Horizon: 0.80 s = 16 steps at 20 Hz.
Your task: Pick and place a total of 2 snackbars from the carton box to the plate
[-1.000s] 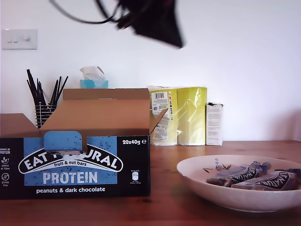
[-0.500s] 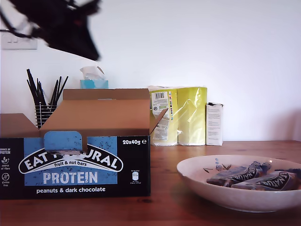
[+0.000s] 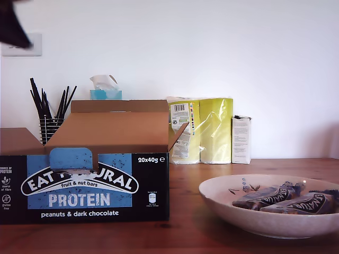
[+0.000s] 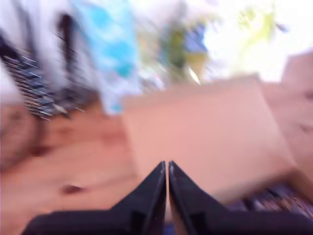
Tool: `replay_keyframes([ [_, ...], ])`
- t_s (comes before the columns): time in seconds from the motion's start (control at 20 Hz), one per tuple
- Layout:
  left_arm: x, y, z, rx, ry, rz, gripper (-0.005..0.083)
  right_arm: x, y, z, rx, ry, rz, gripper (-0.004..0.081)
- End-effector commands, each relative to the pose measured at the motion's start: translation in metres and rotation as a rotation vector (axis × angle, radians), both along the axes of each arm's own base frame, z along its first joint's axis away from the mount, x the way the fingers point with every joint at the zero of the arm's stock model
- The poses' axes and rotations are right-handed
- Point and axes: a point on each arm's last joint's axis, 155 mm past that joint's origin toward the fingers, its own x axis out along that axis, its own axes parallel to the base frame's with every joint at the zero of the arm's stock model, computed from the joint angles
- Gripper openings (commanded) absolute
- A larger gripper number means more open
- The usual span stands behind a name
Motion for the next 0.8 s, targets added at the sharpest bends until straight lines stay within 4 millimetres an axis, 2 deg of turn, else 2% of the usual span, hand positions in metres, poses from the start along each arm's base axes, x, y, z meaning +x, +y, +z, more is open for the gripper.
replay_keyframes([
  [0.0,-0.006,0.016,-0.010,-0.006,-0.008,0.046,-0.0024,0.001,0.003,-0.001,-0.010,-0.016,0.016,-0.0013],
  [0.1,-0.014,0.039,-0.006,-0.011,-0.065,0.111,-0.0024,0.002,0.003,0.000,-0.015,-0.054,0.015,-0.0013],
  [0.2,-0.023,0.055,-0.007,-0.039,-0.107,0.157,-0.0024,0.000,0.003,-0.007,0.000,-0.078,0.012,-0.0013],
  [0.35,-0.035,0.061,-0.004,-0.057,-0.186,0.174,-0.0024,-0.008,-0.003,-0.017,0.020,-0.149,-0.026,-0.0013],
  [0.4,-0.037,0.061,-0.009,-0.057,-0.192,0.172,-0.0024,-0.013,-0.001,-0.021,0.028,-0.175,-0.023,-0.0013],
  [0.5,-0.042,0.060,-0.025,-0.058,-0.194,0.171,-0.0024,-0.023,0.002,-0.032,0.048,-0.206,-0.017,-0.0013],
  [0.75,-0.057,0.059,-0.079,-0.061,-0.164,0.172,-0.0024,-0.041,0.004,-0.078,0.056,-0.192,-0.020,-0.0013],
])
